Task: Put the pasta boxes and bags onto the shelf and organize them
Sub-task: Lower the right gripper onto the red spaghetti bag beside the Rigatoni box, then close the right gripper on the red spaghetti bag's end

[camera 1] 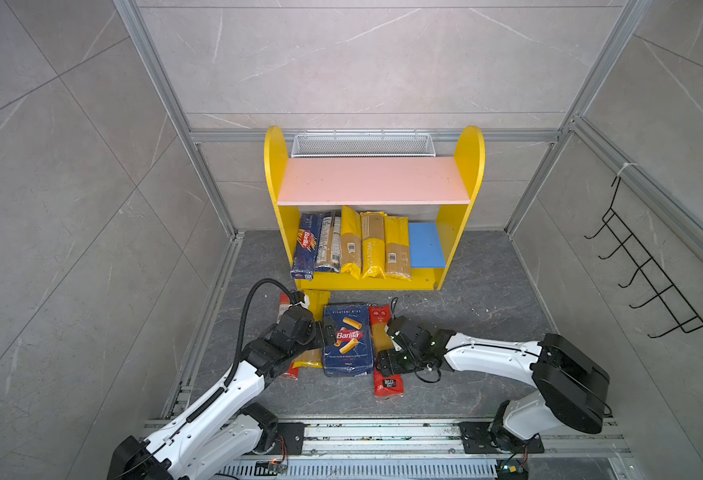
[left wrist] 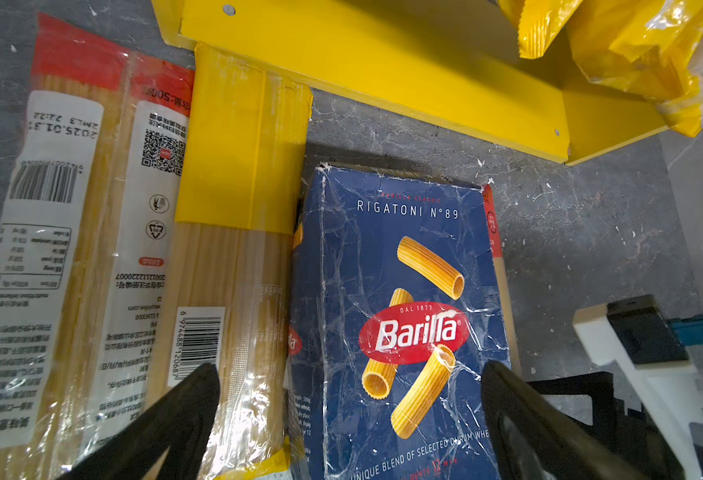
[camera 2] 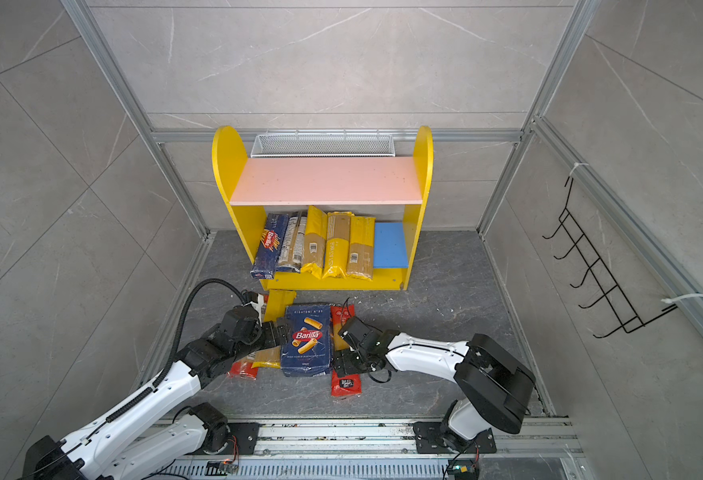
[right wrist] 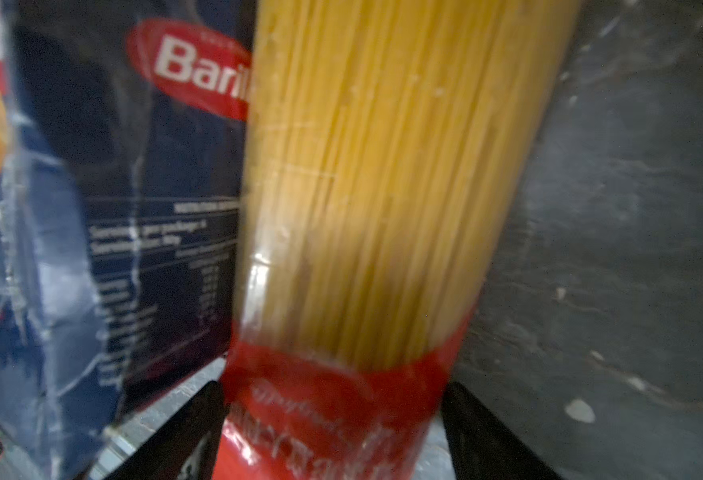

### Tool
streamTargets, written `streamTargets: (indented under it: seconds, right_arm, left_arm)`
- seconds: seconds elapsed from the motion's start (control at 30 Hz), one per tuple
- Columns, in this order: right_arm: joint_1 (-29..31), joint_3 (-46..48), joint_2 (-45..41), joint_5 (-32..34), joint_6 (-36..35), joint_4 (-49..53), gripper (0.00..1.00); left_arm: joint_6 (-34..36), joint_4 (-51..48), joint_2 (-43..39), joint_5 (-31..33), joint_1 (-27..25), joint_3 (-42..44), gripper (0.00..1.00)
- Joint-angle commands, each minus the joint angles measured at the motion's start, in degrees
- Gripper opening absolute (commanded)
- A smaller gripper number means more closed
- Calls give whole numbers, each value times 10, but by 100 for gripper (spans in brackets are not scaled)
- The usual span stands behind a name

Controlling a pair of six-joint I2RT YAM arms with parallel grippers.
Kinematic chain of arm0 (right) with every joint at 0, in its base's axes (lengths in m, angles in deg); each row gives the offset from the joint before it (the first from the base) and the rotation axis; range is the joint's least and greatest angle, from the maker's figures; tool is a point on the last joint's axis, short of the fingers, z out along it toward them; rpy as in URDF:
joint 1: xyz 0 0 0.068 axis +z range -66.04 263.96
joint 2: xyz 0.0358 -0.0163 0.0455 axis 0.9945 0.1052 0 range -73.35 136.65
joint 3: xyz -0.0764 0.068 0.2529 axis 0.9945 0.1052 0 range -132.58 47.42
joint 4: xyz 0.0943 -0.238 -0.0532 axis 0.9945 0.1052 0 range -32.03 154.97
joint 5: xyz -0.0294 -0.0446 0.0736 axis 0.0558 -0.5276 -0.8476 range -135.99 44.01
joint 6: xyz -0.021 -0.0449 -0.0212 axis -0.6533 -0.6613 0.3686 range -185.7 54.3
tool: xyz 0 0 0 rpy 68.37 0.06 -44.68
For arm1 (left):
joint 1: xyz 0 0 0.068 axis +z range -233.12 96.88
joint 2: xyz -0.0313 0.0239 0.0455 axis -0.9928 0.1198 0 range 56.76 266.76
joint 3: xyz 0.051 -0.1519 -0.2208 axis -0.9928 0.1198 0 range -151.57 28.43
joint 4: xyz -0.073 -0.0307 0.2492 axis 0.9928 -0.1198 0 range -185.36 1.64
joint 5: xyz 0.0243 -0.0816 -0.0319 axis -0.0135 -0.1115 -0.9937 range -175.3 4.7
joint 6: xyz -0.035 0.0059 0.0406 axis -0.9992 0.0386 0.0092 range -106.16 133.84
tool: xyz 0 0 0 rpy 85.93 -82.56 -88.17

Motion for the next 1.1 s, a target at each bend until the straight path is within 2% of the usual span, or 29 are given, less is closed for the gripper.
streamTargets:
  seconds: [0.0,0.2,0.43,0.83,1.07]
  right_arm:
    - [31,-28,25,67,20,29,84]
    - [74,-71,77,149,55,84,84]
    - [84,-91,107,196,94,139,84]
    - [83,-28,54,242,131,174,86]
    - [75,-3,30,245,130,172,88]
  left_arm:
    - [12,16,-15,-16,3,5,100]
    - [11,-13,-97,-9,3,36,100]
    - [7,-53,-172,-4,3,54,100]
    - [1,-23,-146,-25,3,60,100]
    - [0,-20,-135,-30,4,54,100]
